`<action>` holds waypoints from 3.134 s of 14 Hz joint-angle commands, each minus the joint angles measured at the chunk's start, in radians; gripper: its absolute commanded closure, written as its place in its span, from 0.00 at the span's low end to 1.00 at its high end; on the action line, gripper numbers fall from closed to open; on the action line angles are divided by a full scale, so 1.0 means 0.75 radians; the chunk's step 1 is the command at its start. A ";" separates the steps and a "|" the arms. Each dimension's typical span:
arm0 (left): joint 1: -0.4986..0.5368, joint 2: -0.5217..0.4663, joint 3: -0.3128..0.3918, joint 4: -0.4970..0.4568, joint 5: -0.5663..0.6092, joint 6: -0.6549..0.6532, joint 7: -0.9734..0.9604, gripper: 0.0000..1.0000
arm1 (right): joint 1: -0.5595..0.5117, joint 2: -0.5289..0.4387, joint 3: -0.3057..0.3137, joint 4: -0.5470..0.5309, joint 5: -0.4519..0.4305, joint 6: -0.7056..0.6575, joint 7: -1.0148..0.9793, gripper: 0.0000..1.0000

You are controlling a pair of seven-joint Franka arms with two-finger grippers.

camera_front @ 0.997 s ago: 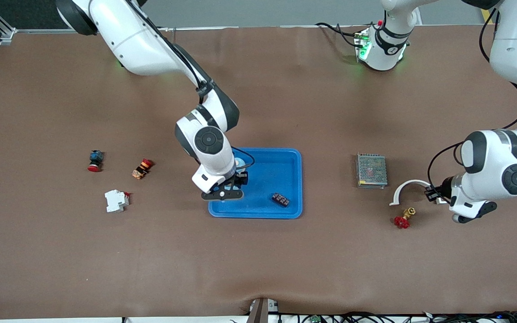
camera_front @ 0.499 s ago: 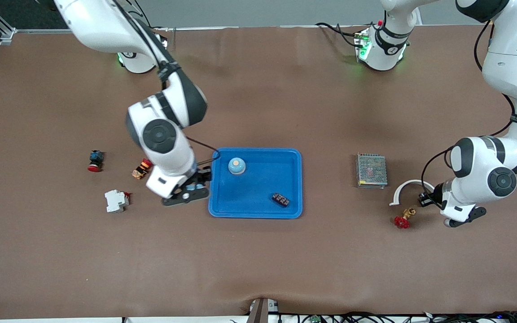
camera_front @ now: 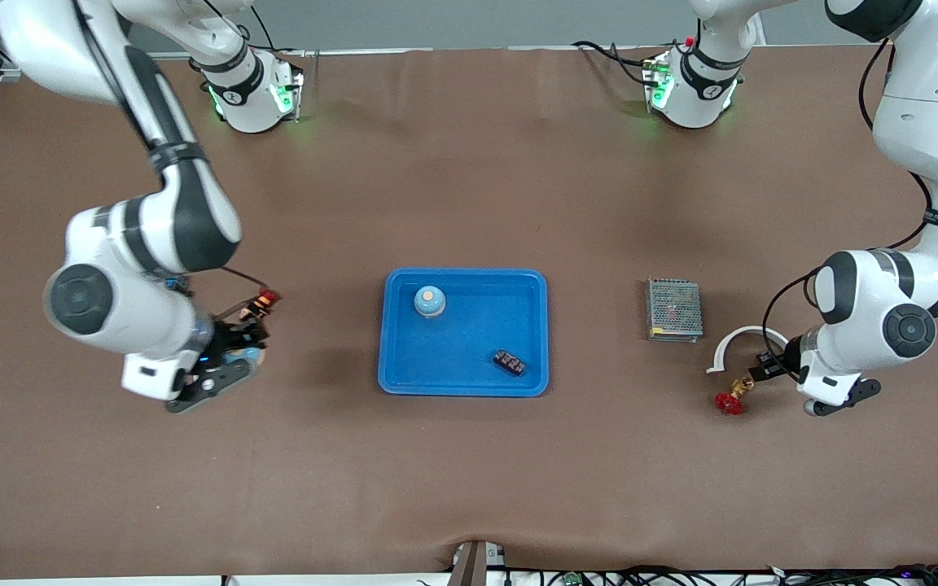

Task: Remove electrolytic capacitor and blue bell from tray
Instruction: 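Carry the capacitor to the white arc while the right gripper carries the bell, then grasp the second capacitor with the left gripper while the right gripper lowers the bell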

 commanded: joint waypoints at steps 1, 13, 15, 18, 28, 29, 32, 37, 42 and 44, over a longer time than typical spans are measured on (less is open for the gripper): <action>0.001 -0.102 -0.043 -0.012 0.009 -0.108 -0.027 0.00 | -0.122 -0.023 0.022 -0.033 0.024 -0.006 -0.239 0.64; -0.221 -0.100 -0.279 0.090 0.013 -0.198 -0.767 0.01 | -0.421 0.130 0.022 -0.045 0.024 0.157 -0.926 0.64; -0.311 -0.055 -0.279 0.155 0.011 -0.196 -0.931 0.04 | -0.460 0.187 0.026 -0.049 0.026 0.217 -1.019 0.64; -0.458 0.016 -0.277 0.237 0.017 -0.194 -1.152 0.08 | -0.473 0.218 0.026 -0.086 0.087 0.268 -1.084 0.64; -0.774 0.245 -0.164 0.374 0.017 0.200 -1.539 0.32 | -0.487 0.265 0.026 -0.194 0.108 0.467 -1.189 0.64; -0.798 0.264 -0.154 0.389 0.019 0.223 -1.559 0.32 | -0.487 0.265 0.026 -0.196 0.110 0.469 -1.189 0.64; -0.882 0.303 -0.081 0.403 0.017 0.276 -1.602 0.36 | -0.485 0.269 0.026 -0.221 0.112 0.518 -1.193 0.64; -0.907 0.362 -0.068 0.403 0.023 0.395 -1.621 0.40 | -0.487 0.290 0.026 -0.235 0.118 0.567 -1.234 0.64; -0.903 0.346 -0.068 0.395 0.030 0.383 -1.608 1.00 | -0.485 0.310 0.026 -0.235 0.120 0.594 -1.234 0.63; -0.903 0.299 -0.062 0.393 0.032 0.316 -1.606 1.00 | -0.483 0.310 0.026 -0.235 0.130 0.596 -1.234 0.63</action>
